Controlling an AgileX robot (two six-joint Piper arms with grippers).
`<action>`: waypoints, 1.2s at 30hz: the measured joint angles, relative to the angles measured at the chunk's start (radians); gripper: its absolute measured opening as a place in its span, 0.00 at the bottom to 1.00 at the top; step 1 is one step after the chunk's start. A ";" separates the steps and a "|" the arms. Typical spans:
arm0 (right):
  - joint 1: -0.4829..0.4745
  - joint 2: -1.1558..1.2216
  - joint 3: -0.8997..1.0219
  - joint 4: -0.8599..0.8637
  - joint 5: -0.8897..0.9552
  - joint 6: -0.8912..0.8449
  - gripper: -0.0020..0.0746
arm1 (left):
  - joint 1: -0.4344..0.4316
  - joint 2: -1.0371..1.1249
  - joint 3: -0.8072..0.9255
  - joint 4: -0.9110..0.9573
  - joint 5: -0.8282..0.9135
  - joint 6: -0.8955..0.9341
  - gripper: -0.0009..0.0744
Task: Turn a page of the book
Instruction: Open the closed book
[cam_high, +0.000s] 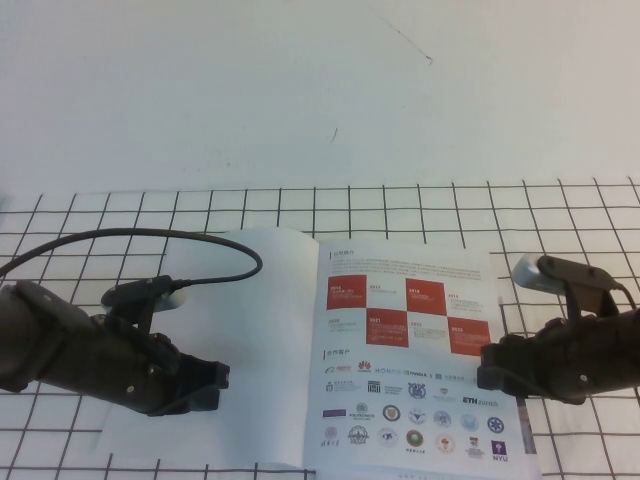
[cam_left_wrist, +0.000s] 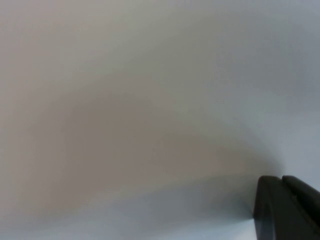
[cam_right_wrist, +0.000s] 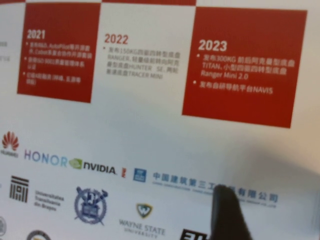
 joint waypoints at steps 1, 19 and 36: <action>0.000 0.000 0.000 0.025 0.000 -0.024 0.53 | 0.000 0.000 0.000 0.000 0.000 0.000 0.01; 0.002 0.002 0.000 0.395 0.057 -0.468 0.53 | 0.000 0.002 0.000 0.002 0.004 0.000 0.01; 0.002 -0.041 0.000 0.341 0.070 -0.494 0.53 | -0.228 0.018 -0.260 0.095 0.084 -0.069 0.01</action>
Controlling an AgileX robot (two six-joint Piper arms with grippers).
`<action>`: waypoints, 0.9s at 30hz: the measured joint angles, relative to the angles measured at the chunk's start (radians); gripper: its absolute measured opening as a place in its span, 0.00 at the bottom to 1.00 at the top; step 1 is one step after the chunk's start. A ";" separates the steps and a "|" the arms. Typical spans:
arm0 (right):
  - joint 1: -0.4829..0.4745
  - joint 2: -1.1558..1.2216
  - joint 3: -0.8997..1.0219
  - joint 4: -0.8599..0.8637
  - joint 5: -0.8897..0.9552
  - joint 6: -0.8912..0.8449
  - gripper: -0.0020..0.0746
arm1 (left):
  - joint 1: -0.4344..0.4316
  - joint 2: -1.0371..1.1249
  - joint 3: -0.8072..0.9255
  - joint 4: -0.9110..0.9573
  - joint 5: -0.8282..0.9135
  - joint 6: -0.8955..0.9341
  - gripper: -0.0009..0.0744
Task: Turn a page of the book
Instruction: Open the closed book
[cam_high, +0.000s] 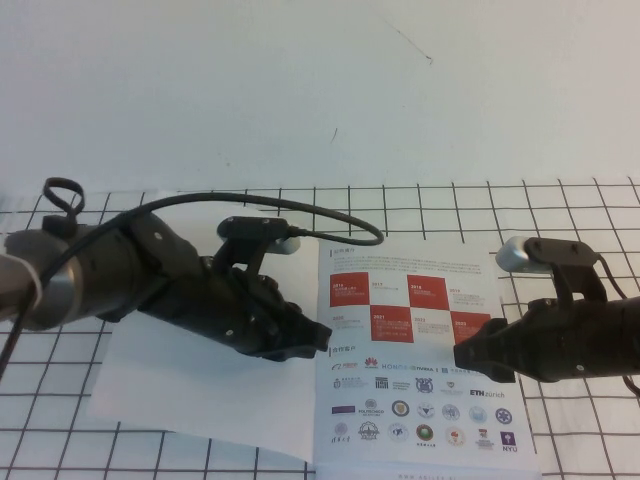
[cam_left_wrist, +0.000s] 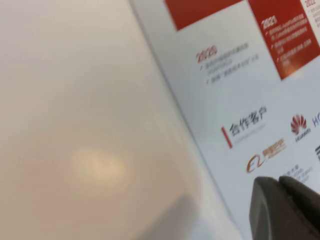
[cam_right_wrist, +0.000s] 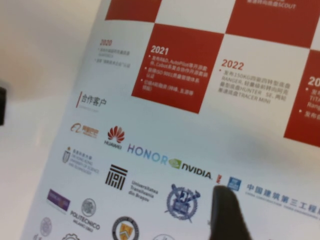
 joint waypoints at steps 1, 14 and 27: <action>0.000 0.000 0.000 0.000 0.000 0.000 0.53 | -0.012 0.005 -0.010 0.018 -0.013 -0.014 0.01; 0.000 0.000 0.000 0.000 0.009 0.000 0.53 | -0.021 0.169 -0.062 0.135 -0.023 -0.159 0.01; -0.002 0.000 0.000 0.000 -0.046 0.042 0.59 | -0.019 0.182 -0.074 0.130 0.006 -0.168 0.01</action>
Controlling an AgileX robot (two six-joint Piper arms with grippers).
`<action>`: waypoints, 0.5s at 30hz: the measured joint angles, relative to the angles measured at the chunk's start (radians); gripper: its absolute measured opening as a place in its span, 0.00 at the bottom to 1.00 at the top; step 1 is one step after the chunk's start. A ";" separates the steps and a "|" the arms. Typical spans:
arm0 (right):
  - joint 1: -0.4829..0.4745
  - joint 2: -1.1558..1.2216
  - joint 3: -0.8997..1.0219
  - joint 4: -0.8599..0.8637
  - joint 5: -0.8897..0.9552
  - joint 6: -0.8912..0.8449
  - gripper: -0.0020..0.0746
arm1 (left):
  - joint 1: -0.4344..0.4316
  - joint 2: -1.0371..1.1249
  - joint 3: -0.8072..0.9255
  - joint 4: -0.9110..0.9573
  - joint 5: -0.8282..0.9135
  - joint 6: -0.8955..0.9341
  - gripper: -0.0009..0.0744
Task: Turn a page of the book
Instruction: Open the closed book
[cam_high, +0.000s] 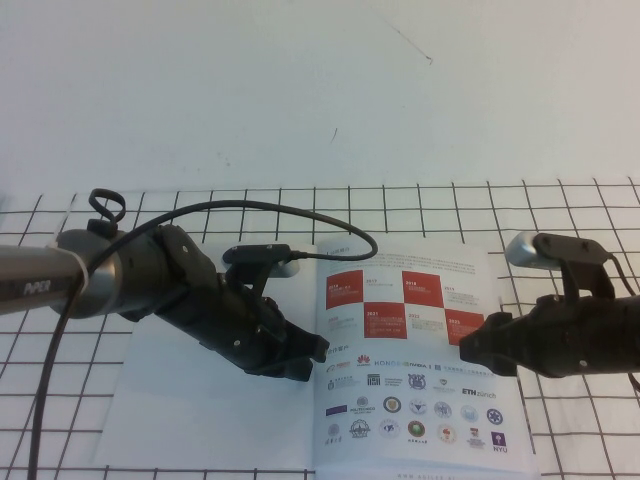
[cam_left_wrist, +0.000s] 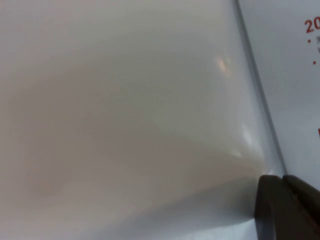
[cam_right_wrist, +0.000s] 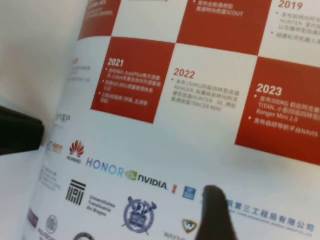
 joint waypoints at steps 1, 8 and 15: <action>-0.002 0.000 0.000 0.000 0.000 0.003 0.61 | 0.000 0.000 0.000 0.000 0.002 0.000 0.01; -0.004 0.000 0.000 -0.036 -0.012 0.027 0.67 | 0.000 0.000 0.000 0.003 0.002 -0.005 0.01; -0.004 0.000 0.000 -0.048 -0.031 0.028 0.67 | 0.000 0.000 0.000 0.003 0.002 -0.005 0.01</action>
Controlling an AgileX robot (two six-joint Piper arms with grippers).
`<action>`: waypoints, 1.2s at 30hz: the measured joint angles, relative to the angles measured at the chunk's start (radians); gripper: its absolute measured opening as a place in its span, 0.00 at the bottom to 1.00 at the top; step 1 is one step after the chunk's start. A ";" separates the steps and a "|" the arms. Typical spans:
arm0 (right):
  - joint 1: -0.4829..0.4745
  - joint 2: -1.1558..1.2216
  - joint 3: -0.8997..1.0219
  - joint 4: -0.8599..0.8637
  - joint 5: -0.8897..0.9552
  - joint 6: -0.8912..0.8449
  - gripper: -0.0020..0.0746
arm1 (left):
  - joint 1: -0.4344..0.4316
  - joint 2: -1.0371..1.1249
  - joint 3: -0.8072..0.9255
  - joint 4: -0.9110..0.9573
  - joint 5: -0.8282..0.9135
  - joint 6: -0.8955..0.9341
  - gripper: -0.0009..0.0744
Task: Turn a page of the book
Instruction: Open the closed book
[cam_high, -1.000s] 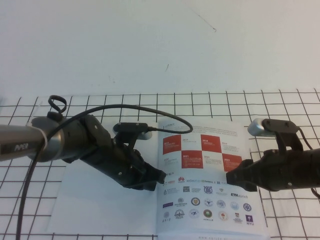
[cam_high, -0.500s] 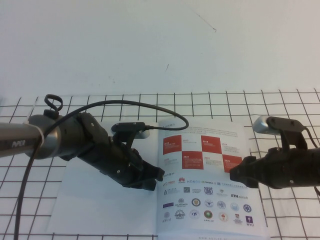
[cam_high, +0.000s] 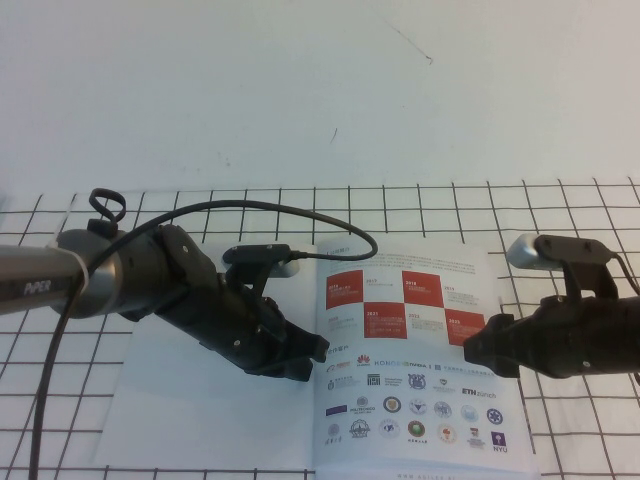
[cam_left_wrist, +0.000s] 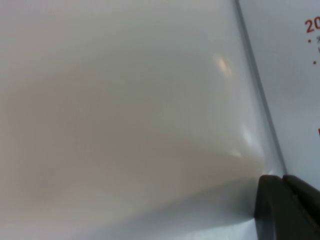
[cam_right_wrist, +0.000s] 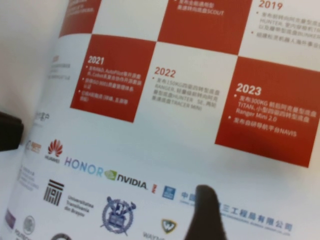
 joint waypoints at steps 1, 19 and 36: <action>0.000 0.000 0.000 -0.002 0.000 0.000 0.67 | 0.000 0.000 0.000 0.000 0.000 0.000 0.01; 0.000 0.060 0.000 -0.006 0.008 -0.018 0.67 | 0.000 0.000 0.000 0.000 0.002 0.000 0.01; -0.002 0.078 -0.007 0.005 0.023 -0.026 0.67 | 0.000 0.000 0.000 0.000 0.002 0.003 0.01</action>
